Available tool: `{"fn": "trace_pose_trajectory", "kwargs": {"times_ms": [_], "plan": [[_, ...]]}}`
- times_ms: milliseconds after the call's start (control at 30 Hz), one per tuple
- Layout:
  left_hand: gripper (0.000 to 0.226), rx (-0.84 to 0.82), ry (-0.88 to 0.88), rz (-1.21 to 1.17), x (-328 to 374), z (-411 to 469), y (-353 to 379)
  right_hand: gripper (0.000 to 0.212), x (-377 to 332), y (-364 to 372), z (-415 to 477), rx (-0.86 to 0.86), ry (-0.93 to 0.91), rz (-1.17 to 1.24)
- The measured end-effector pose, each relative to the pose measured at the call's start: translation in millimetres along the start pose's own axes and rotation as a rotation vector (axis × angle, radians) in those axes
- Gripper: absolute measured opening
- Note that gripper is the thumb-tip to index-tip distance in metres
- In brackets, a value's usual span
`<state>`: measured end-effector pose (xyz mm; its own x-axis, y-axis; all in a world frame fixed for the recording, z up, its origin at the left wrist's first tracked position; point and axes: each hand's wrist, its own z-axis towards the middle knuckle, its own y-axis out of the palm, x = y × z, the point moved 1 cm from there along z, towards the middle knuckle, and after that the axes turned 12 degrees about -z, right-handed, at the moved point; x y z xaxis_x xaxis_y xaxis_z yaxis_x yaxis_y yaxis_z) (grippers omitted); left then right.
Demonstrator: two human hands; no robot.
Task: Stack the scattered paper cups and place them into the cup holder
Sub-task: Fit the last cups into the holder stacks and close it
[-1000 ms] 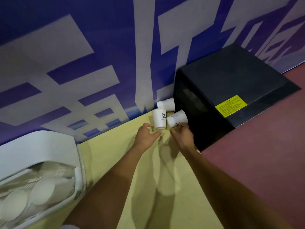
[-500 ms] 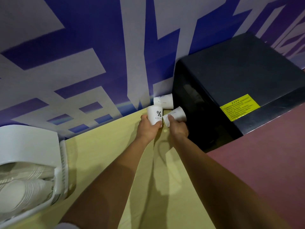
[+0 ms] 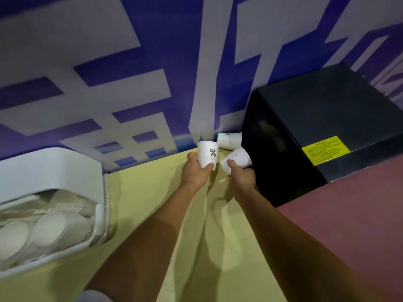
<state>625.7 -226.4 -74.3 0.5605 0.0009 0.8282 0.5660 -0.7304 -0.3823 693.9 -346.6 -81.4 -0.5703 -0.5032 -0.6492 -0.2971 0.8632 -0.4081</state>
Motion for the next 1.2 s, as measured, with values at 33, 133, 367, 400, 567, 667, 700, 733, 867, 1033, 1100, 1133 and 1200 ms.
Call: {"fn": "trace_pose_trajectory", "kwargs": {"times_ms": [33,133,367,400,567,667,700,733,867,1033,1100,1133,1200], "plan": [[0.068,0.009,0.004,-0.013,3.3,-5.0,-8.2,0.066,-1.3,2.5,-8.5,-0.001,-0.042,0.007],[0.067,0.033,0.028,-0.03,11.1,-19.7,-34.9,0.064,-5.4,12.2,-32.1,0.002,-0.129,0.011],[0.063,0.083,0.047,-0.094,8.7,-66.4,-111.2,0.057,-13.8,30.1,-105.6,-0.03,-0.333,-0.18],[0.063,0.091,0.045,-0.109,4.6,-74.8,-123.8,0.057,-12.2,33.6,-115.8,-0.035,-0.347,-0.194],[0.063,0.124,0.065,-0.151,-23.3,-114.6,-187.2,0.059,-5.7,63.2,-176.2,-0.085,-0.446,-0.237],[0.066,0.138,0.088,-0.155,-41.8,-135.1,-221.8,0.055,-0.8,86.7,-213.0,-0.121,-0.545,-0.274],[0.066,0.145,0.097,-0.163,-48.2,-141.6,-233.1,0.054,0.7,94.6,-224.2,-0.13,-0.574,-0.28],[0.065,0.157,0.1,-0.175,-54.5,-148.2,-244.0,0.052,2.2,102.3,-234.4,-0.14,-0.6,-0.285],[0.064,0.222,0.144,-0.238,-76.1,-170.9,-286.6,0.045,2.6,128.0,-273.4,-0.167,-0.7,-0.293],[0.068,0.311,0.165,-0.264,-104.6,-191.9,-340.2,0.051,4.4,161.2,-313.8,-0.255,-0.828,-0.326],[0.068,0.339,0.158,-0.281,-114.3,-199.0,-360.0,0.051,6.7,174.8,-326.8,-0.282,-0.873,-0.358],[0.068,0.352,0.15,-0.295,-119.4,-201.7,-369.7,0.05,7.9,181.6,-333.3,-0.294,-0.897,-0.372],[0.068,0.372,0.142,-0.309,-128.8,-207.5,-387.7,0.049,9.9,194.1,-346.1,-0.314,-0.949,-0.404]]}}
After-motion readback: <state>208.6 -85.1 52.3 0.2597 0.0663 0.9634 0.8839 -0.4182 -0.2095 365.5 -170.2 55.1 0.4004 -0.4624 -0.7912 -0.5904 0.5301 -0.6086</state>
